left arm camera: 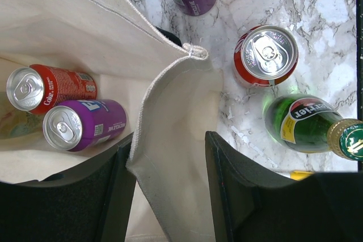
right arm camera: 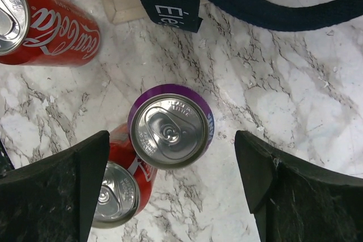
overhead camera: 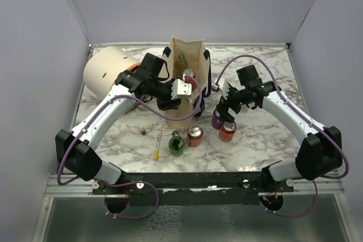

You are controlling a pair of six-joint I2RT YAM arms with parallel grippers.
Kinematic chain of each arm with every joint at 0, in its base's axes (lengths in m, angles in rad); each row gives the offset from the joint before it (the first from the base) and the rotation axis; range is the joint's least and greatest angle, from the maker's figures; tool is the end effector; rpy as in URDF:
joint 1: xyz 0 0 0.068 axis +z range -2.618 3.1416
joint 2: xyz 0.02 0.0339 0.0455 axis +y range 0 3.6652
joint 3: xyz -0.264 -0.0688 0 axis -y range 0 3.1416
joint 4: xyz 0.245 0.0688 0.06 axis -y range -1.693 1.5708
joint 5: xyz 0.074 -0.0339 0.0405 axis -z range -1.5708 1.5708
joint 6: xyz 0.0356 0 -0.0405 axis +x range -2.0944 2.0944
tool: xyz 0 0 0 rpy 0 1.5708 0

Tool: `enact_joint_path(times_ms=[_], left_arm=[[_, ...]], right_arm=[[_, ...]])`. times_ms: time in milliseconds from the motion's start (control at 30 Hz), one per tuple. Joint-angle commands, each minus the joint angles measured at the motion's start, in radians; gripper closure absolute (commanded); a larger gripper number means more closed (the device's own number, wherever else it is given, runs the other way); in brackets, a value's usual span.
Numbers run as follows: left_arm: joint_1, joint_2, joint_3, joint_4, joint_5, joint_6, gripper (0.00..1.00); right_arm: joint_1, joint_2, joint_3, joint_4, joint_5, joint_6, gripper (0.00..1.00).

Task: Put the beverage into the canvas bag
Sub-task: Pick up the drink from the center of the board.

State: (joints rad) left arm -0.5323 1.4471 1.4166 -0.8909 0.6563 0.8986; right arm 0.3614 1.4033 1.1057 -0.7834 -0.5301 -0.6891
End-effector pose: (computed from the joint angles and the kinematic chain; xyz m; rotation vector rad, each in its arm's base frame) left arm 0.2440 -0.1689 0.3466 1.7233 1.5775 -0.6347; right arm 0.2528 0.1148 0.2669 -1.4116 2.0948 0.5722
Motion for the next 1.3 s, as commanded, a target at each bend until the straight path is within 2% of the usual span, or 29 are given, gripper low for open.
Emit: enact_joint_path(times_ms=[0, 267, 533, 833, 1067, 1100, 1267], left_arm=[[-0.003, -0.014, 0.016, 0.000, 0.028, -0.008, 0.49], [-0.003, -0.010, 0.021, 0.006, 0.032, -0.002, 0.49], [-0.003, -0.004, 0.028, 0.002, 0.048, -0.001, 0.49], [-0.003, -0.019, 0.016, -0.055, 0.057, 0.083, 0.49], [-0.004, -0.031, 0.021, -0.097, 0.071, 0.153, 0.55], [-0.003, -0.029, 0.026, -0.102, 0.075, 0.158, 0.56], [-0.005, -0.013, 0.062, -0.096, 0.100, 0.156, 0.59]], right_arm=[[0.022, 0.039, 0.002, 0.053, 0.028, -0.022, 0.09], [0.043, 0.085, -0.016, 0.105, 0.065, 0.020, 0.12], [0.045, 0.126, -0.027, 0.124, 0.076, 0.030, 0.23], [0.045, 0.138, 0.046, 0.128, 0.036, 0.083, 0.58], [0.043, 0.102, 0.149, 0.105, 0.072, 0.160, 0.96], [0.043, 0.088, 0.163, 0.104, 0.088, 0.174, 0.98], [0.043, 0.025, 0.258, 0.082, 0.121, 0.221, 0.99]])
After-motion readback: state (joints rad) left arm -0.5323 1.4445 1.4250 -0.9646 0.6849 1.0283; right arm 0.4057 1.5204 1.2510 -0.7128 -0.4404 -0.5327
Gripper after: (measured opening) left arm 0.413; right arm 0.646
